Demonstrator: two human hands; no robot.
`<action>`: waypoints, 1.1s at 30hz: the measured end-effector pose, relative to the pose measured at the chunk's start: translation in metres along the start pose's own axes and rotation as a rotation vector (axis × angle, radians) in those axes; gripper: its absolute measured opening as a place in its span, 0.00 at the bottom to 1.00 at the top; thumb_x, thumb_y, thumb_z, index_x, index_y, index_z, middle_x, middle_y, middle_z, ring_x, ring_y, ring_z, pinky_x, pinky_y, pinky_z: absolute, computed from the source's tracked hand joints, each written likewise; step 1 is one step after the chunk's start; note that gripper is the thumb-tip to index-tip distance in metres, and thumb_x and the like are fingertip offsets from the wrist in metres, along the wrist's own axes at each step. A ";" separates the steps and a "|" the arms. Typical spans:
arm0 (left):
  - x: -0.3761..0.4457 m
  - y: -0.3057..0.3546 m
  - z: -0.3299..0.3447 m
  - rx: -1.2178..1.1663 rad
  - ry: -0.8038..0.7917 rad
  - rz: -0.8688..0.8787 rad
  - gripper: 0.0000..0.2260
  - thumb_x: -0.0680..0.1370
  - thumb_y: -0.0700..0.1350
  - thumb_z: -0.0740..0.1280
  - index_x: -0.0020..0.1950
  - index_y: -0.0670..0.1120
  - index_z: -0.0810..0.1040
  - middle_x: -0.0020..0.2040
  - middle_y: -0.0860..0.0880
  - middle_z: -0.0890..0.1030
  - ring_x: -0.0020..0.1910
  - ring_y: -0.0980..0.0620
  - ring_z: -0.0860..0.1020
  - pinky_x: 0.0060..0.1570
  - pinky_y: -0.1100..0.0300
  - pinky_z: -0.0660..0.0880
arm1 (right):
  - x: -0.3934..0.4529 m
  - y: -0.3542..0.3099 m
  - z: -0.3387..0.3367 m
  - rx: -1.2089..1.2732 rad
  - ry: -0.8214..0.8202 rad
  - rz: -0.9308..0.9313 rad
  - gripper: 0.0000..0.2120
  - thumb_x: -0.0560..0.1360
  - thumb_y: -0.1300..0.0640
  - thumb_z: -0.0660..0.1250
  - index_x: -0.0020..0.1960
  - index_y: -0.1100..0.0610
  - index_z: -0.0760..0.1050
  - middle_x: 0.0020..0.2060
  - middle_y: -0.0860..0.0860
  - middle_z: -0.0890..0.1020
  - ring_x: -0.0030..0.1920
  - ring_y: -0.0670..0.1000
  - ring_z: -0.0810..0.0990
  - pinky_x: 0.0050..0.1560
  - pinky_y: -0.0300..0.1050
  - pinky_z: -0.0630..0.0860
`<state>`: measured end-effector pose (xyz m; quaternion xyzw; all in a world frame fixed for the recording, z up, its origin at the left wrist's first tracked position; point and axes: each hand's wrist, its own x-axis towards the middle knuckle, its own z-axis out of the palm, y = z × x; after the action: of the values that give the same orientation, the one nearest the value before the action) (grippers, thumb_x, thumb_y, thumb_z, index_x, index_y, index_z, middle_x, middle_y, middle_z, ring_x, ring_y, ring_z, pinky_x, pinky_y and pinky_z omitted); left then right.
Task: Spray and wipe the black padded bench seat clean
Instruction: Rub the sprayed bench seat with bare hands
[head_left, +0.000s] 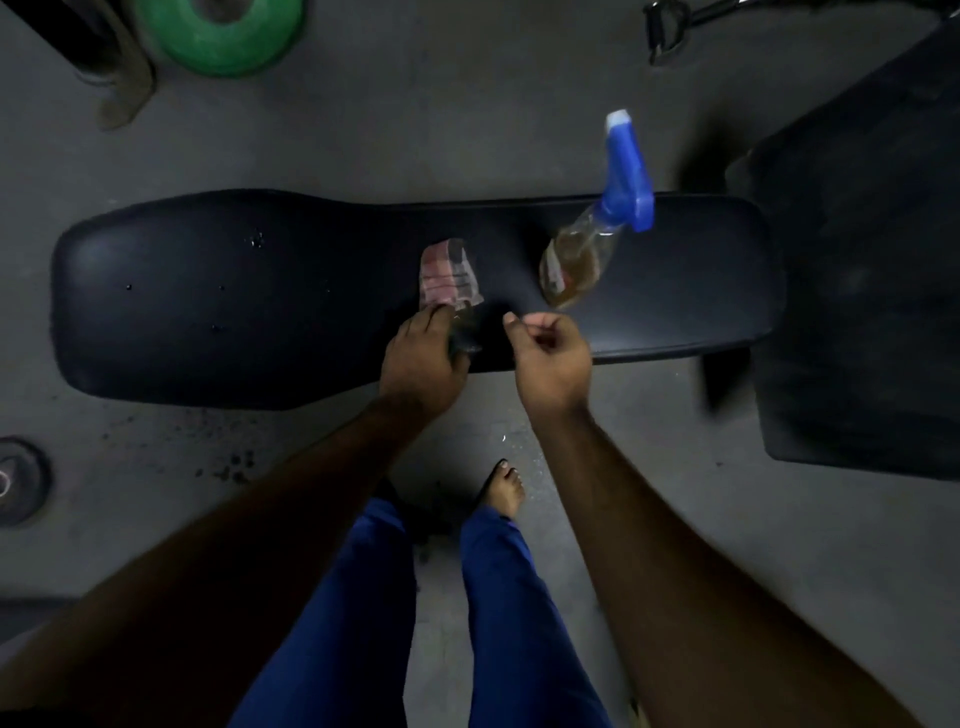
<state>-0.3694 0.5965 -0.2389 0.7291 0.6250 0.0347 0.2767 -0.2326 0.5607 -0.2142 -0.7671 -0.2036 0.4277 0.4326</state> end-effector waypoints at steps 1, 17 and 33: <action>0.000 -0.007 0.000 -0.019 0.025 0.001 0.22 0.75 0.46 0.67 0.68 0.43 0.72 0.64 0.41 0.75 0.62 0.41 0.73 0.61 0.49 0.70 | 0.000 0.003 0.009 -0.066 -0.060 -0.047 0.05 0.75 0.54 0.74 0.45 0.52 0.78 0.41 0.49 0.83 0.44 0.50 0.83 0.51 0.52 0.82; 0.065 -0.170 0.009 0.156 0.149 0.066 0.29 0.80 0.55 0.57 0.77 0.40 0.61 0.78 0.38 0.58 0.77 0.40 0.55 0.75 0.47 0.51 | 0.072 0.065 0.140 -1.114 -0.203 -0.752 0.32 0.78 0.52 0.60 0.80 0.57 0.58 0.80 0.58 0.58 0.80 0.62 0.52 0.78 0.58 0.50; 0.086 -0.203 -0.017 0.199 0.090 0.100 0.29 0.81 0.52 0.59 0.78 0.40 0.57 0.78 0.38 0.55 0.78 0.40 0.53 0.76 0.46 0.51 | 0.106 0.031 0.185 -1.032 -0.091 -0.698 0.32 0.74 0.51 0.56 0.78 0.55 0.64 0.78 0.57 0.64 0.79 0.61 0.57 0.76 0.60 0.58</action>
<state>-0.5388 0.6963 -0.3412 0.7810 0.5999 0.0190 0.1726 -0.3303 0.7071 -0.3391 -0.7464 -0.6410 0.1399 0.1116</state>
